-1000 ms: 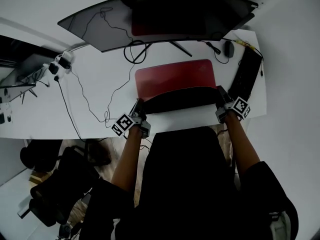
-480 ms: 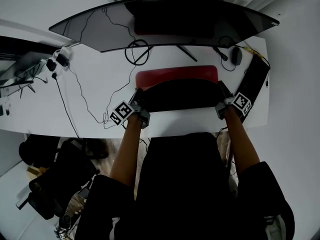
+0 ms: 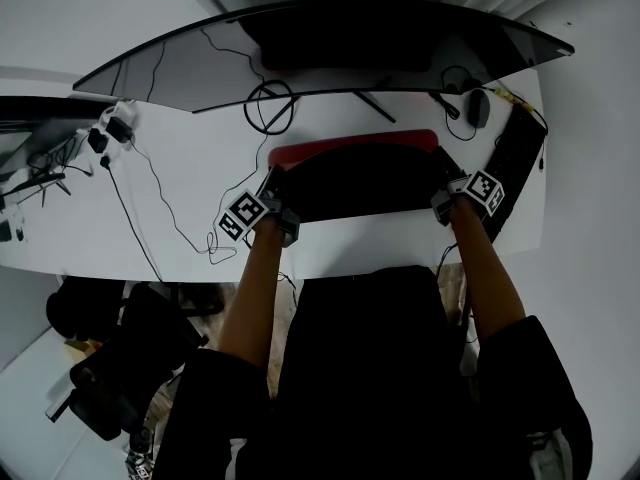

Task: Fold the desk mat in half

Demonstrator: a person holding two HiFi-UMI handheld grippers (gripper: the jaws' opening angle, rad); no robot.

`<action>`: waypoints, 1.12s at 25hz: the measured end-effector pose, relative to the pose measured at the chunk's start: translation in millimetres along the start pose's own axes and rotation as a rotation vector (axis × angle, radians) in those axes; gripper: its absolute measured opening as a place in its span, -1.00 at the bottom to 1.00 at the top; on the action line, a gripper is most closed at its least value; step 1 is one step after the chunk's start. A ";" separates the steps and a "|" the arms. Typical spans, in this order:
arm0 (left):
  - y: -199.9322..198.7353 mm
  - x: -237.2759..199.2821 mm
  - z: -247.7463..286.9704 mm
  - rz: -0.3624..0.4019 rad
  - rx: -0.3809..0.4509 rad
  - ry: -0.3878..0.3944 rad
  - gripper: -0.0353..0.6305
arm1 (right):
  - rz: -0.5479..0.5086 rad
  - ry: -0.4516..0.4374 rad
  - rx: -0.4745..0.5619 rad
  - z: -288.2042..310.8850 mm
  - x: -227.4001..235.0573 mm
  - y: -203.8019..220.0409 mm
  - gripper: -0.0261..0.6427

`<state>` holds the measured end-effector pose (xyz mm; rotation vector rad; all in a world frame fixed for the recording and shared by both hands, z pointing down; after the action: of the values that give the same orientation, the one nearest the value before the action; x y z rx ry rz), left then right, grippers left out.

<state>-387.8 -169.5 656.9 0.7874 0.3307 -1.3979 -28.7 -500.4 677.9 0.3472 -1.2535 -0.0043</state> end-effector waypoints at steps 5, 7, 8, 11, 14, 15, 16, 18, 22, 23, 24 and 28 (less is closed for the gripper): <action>-4.3 2.0 10.3 -0.010 -0.009 -0.048 -0.79 | 0.018 -0.001 -0.015 11.0 4.3 -6.9 -0.88; -4.9 0.8 13.0 -0.020 -0.017 -0.073 -0.79 | 0.028 0.012 -0.021 13.7 7.1 -7.8 -0.88; -4.8 0.2 13.9 -0.023 -0.018 -0.081 -0.79 | 0.032 0.017 -0.023 14.7 8.4 -8.0 -0.88; -5.3 -1.1 17.3 -0.024 -0.016 -0.096 -0.79 | 0.047 0.023 -0.029 18.4 11.8 -9.4 -0.88; -8.1 -1.0 20.4 -0.026 -0.018 -0.103 -0.79 | 0.059 0.020 -0.034 22.1 11.4 -10.8 -0.88; -9.0 -0.4 21.1 -0.027 -0.019 -0.100 -0.79 | 0.060 0.019 -0.035 22.6 10.9 -11.5 -0.88; -9.8 0.2 21.8 -0.028 -0.021 -0.097 -0.79 | 0.062 0.019 -0.036 23.0 10.6 -12.3 -0.88; -10.7 1.1 23.5 -0.030 -0.027 -0.101 -0.79 | 0.067 0.024 -0.041 24.3 10.5 -14.1 -0.88; -11.5 -1.2 27.3 -0.044 -0.040 -0.125 -0.76 | 0.088 0.030 -0.045 26.1 11.5 -14.5 -0.87; -11.7 -1.3 28.0 -0.042 -0.037 -0.127 -0.75 | 0.091 0.026 -0.045 26.1 11.6 -14.4 -0.86; -11.7 -0.8 28.6 -0.035 -0.030 -0.127 -0.74 | 0.094 0.021 -0.044 26.0 12.1 -14.5 -0.86; -9.0 -0.1 29.0 -0.015 0.006 -0.111 -0.72 | 0.116 -0.003 -0.043 26.7 13.9 -16.4 -0.81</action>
<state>-403.3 -188.5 674.9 0.7104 0.2476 -1.4513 -46.0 -525.4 693.6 0.2372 -1.2730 0.0681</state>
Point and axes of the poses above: the fingertips, and each gripper's own axes: z forward along the fingers, x to its right, y out of its underside, the point moved 9 cm from there along -z, backward along the fingers, and after that the axes turned 14 degrees about -y, right-handed, at the moved point
